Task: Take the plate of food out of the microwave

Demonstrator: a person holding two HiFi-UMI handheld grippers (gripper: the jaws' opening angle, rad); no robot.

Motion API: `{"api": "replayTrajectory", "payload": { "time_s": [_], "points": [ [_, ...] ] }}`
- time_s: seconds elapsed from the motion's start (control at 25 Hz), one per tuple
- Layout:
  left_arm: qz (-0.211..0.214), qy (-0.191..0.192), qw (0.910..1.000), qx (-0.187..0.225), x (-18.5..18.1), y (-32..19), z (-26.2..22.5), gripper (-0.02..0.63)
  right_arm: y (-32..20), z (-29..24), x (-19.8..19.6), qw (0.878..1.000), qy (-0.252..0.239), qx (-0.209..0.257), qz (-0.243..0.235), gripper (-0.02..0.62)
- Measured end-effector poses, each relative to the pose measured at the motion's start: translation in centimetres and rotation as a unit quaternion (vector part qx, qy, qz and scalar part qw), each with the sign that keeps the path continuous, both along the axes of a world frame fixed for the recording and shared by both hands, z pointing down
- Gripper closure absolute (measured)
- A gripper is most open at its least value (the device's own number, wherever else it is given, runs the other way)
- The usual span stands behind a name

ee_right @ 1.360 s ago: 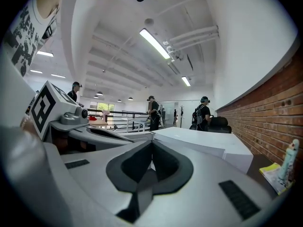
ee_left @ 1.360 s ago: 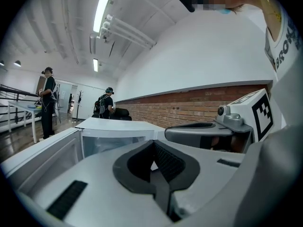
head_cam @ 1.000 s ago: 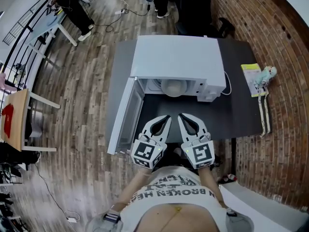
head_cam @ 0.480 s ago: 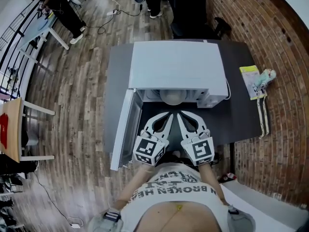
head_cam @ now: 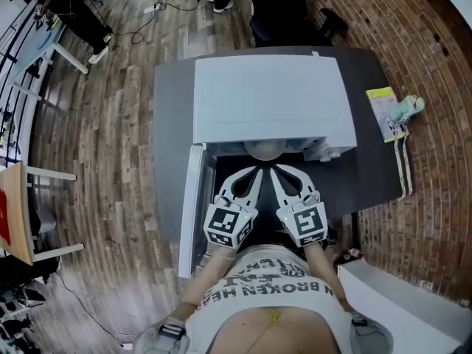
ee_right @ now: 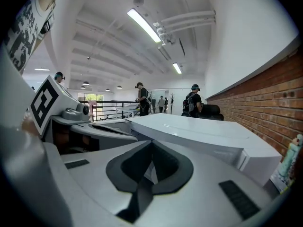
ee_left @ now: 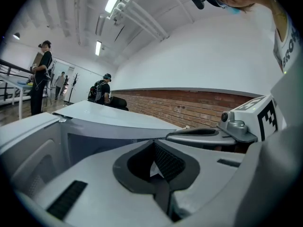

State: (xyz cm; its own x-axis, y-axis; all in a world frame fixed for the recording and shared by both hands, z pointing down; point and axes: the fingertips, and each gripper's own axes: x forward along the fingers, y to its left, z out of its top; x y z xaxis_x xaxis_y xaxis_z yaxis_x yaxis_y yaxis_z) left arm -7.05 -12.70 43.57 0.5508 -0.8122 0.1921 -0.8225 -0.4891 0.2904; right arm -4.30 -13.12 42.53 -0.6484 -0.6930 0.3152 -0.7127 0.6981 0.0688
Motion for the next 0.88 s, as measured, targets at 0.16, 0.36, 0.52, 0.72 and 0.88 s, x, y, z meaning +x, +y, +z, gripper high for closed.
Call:
{"api": "replayTrajectory", "payload": {
  "time_s": [0.16, 0.36, 0.52, 0.72, 0.88],
  "points": [
    [0.002, 0.017, 0.9997, -0.020, -0.3, -1.4, 2.1, 0.600, -1.2, 1.8, -0.1, 1.000, -0.003, -0.023, 0.013, 0.588],
    [-0.001, 0.036, 0.9976, -0.060, -0.4, -2.3, 4.5, 0.600, -2.1, 3.9, 0.4, 0.999, 0.008, -0.041, 0.028, 0.588],
    [-0.014, 0.047, 0.9954, -0.083, -0.2, -2.6, 6.1, 0.600, -2.9, 5.4, 0.9, 0.998, 0.007, -0.058, 0.018, 0.588],
    [-0.051, 0.057, 0.9914, -0.106, -0.4, -3.6, 7.9, 0.600, -4.5, 7.9, 1.7, 0.996, 0.011, -0.085, 0.002, 0.588],
    [-0.072, 0.072, 0.9868, -0.126, -0.6, -3.7, 9.4, 0.600, -5.2, 9.8, 2.3, 0.994, 0.019, -0.106, -0.004, 0.588]
  ]
}}
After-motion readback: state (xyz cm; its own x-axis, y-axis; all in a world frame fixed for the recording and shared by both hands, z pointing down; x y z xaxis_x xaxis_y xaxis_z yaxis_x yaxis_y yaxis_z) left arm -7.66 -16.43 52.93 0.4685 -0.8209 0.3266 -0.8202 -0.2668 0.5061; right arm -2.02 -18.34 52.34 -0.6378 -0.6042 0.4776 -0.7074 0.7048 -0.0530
